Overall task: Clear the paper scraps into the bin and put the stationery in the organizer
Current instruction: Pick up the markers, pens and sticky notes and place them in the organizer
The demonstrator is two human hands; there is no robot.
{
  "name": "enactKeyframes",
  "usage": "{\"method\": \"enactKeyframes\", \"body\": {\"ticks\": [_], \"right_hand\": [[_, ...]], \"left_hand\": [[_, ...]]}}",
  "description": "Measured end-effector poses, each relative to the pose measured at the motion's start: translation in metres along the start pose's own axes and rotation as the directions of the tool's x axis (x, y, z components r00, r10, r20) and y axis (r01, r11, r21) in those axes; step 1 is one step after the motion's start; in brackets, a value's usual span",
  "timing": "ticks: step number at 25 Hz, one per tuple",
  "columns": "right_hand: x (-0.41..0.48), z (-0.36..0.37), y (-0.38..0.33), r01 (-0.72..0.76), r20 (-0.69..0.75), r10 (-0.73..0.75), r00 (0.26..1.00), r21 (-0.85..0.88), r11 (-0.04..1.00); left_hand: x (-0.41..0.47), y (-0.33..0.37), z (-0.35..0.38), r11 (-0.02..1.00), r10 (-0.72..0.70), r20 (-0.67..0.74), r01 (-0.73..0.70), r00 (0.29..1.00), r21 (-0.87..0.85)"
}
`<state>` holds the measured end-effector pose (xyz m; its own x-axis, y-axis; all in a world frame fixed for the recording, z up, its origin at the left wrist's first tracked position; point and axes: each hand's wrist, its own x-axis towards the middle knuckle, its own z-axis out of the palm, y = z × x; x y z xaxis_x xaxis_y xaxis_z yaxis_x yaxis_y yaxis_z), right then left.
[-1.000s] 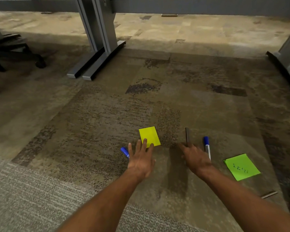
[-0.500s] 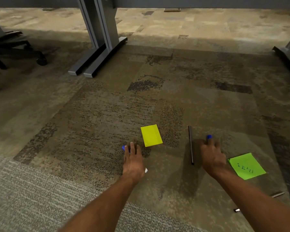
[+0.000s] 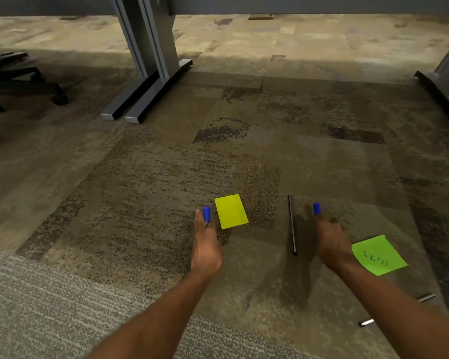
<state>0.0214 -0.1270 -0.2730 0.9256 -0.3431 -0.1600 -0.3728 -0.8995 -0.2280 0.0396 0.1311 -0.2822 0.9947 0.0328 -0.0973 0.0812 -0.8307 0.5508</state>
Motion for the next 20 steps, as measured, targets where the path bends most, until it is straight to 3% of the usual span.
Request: {"method": "enactKeyframes", "body": {"ticks": [2, 4, 6, 8, 10, 13, 18, 20], "right_hand": [[0.008, -0.003, -0.005, -0.014, -0.050, 0.026, 0.998, 0.236, 0.972], [0.012, -0.009, -0.015, -0.010, -0.017, 0.018, 1.000, 0.395, 0.919], [0.007, -0.012, -0.026, -0.021, 0.086, -0.040, 0.995, 0.608, 0.793], [-0.003, -0.015, -0.035, -0.092, 0.187, -0.103, 0.977, 0.803, 0.589], [-0.009, -0.015, -0.039, -0.116, 0.215, -0.150, 0.965, 0.863, 0.492], [-0.011, -0.010, -0.037, -0.100, 0.219, -0.219, 0.951, 0.885, 0.454], [-0.014, -0.008, -0.022, -0.124, 0.237, -0.215, 0.947, 0.891, 0.436], [-0.016, -0.008, -0.019, -0.128, 0.243, -0.208, 0.948, 0.884, 0.450]], "left_hand": [[0.011, 0.019, -0.003, 0.936, -0.062, -0.075, 0.032, 0.995, -0.351], [0.019, 0.050, -0.007, 0.668, -0.273, 0.031, 0.213, 0.962, -0.714], [0.023, 0.075, -0.005, 0.341, -0.368, 0.235, 0.366, 0.900, -0.866], [0.023, 0.089, 0.000, 0.177, -0.308, 0.355, 0.420, 0.883, -0.890], [0.019, 0.096, 0.009, 0.128, -0.209, 0.392, 0.422, 0.896, -0.897], [0.012, 0.102, 0.023, 0.152, -0.096, 0.405, 0.415, 0.909, -0.897], [0.005, 0.109, 0.037, 0.277, -0.099, 0.453, 0.462, 0.886, -0.843], [0.002, 0.114, 0.041, 0.280, -0.092, 0.490, 0.495, 0.867, -0.823]]}}
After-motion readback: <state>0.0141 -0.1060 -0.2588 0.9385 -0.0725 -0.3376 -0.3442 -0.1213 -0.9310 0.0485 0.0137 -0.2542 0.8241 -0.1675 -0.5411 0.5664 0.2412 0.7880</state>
